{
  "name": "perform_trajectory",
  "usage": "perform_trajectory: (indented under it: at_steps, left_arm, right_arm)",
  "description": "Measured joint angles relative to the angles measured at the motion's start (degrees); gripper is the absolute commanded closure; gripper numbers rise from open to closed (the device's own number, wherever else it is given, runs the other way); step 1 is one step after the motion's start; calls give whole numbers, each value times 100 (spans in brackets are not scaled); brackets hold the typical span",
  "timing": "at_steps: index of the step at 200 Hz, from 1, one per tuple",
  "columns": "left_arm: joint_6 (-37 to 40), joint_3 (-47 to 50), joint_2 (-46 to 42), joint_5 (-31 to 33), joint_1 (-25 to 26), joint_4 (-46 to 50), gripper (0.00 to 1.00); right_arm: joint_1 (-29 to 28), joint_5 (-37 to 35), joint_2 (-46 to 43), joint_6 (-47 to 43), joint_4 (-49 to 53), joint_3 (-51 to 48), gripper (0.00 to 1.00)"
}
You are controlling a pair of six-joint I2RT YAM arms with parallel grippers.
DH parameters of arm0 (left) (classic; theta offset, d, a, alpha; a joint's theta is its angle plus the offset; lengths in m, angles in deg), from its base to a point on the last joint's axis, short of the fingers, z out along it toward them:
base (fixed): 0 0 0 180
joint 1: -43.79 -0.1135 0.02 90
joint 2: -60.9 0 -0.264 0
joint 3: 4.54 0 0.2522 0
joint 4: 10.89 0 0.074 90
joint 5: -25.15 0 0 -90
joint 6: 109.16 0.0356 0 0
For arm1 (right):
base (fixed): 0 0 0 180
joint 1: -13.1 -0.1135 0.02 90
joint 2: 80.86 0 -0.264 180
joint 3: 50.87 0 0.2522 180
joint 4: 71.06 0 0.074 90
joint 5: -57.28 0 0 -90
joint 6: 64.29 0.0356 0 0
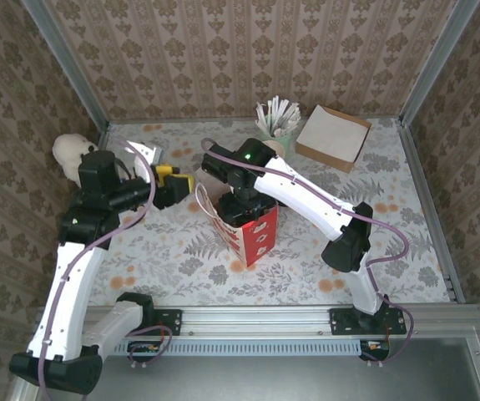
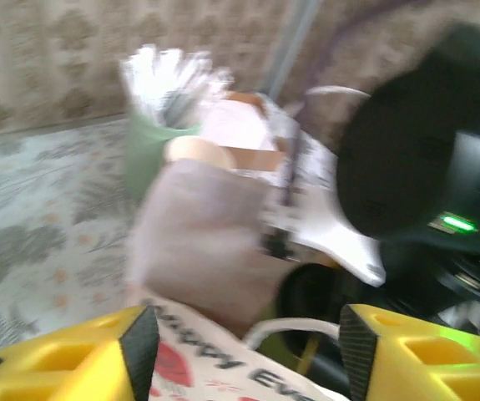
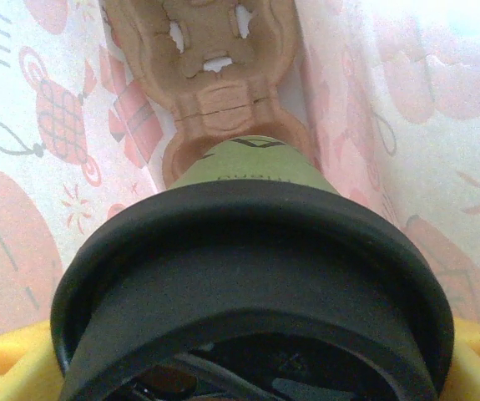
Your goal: Pack the takeout coffee
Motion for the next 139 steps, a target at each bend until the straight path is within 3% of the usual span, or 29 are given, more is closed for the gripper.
perform_trajectory:
  at_steps: [24, 48, 76, 104, 139]
  left_arm:
    - [-223, -503, 765, 492, -378, 243, 23]
    - [-214, -1056, 1659, 597, -369, 505, 17]
    - [162, -1633, 2387, 595, 24, 852, 14]
    - [918, -2339, 2911, 654, 531, 1351, 18]
    - [1762, -3040, 3554, 833, 715, 1985, 21]
  right_arm:
    - [0, 83, 0, -195, 0, 0, 33]
    - [0, 98, -2, -402, 2, -17, 33]
    - [0, 96, -2, -616, 2, -76, 33]
    - [0, 98, -9, -776, 0, -76, 33]
    - [0, 98, -59, -874, 2, -120, 33]
